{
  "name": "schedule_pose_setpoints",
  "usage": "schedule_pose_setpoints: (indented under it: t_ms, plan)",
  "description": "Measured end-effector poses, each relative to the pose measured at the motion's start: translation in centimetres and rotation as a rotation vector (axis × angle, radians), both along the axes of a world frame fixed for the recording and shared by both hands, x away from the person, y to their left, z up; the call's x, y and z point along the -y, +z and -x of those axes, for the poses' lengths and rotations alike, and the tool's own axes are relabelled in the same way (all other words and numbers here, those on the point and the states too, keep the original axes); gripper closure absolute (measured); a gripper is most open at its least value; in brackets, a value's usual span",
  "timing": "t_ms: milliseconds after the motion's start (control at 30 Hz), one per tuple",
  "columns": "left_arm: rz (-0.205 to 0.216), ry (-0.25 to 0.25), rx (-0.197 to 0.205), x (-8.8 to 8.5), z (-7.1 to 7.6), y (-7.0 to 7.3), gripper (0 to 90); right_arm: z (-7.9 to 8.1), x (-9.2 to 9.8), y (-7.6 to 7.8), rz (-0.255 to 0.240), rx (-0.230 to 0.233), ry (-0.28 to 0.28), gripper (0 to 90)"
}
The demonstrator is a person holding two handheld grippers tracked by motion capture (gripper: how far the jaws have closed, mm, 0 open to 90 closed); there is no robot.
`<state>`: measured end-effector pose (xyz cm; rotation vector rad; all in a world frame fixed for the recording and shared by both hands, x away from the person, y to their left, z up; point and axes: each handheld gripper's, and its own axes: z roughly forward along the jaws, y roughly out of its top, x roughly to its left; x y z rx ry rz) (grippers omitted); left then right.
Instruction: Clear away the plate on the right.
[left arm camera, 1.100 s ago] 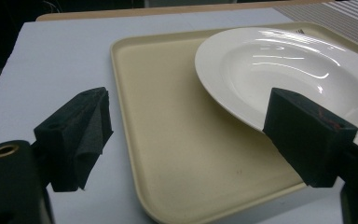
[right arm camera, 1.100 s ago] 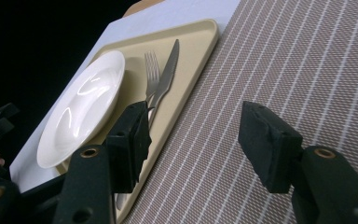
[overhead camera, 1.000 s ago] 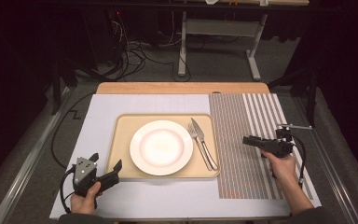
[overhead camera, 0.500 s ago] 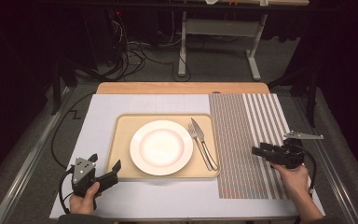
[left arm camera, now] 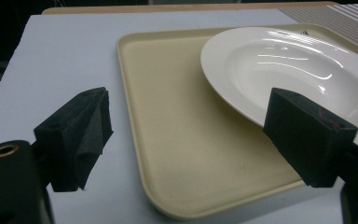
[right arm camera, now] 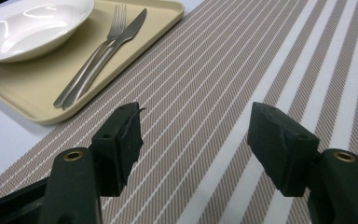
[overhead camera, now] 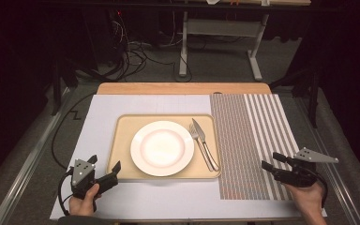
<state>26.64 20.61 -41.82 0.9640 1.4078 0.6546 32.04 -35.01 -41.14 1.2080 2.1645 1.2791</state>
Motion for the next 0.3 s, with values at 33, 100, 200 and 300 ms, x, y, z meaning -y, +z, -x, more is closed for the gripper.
schedule_pose_setpoints:
  t_ms: [33, 100, 200, 300]
  plan:
    - [0.002, 0.000, 0.001, 0.0, 0.0, 0.0, 15.9, 0.3, 0.2, -0.2, 0.000, 0.002, -0.004, 35.2]
    - [0.004, 0.002, 0.001, 0.0, 0.0, 0.0, 15.9, 0.9, 0.5, -0.4, -0.006, 0.008, -0.011, 35.1]
    - [0.002, -0.001, 0.001, 0.1, 0.0, 0.0, 15.9, 1.4, 0.7, -0.4, -0.008, 0.020, -0.020, 34.8]
    - [-0.002, -0.003, -0.002, 0.1, -0.1, 0.0, 15.9, 1.3, 0.7, -0.4, -0.010, 0.029, -0.020, 34.3]
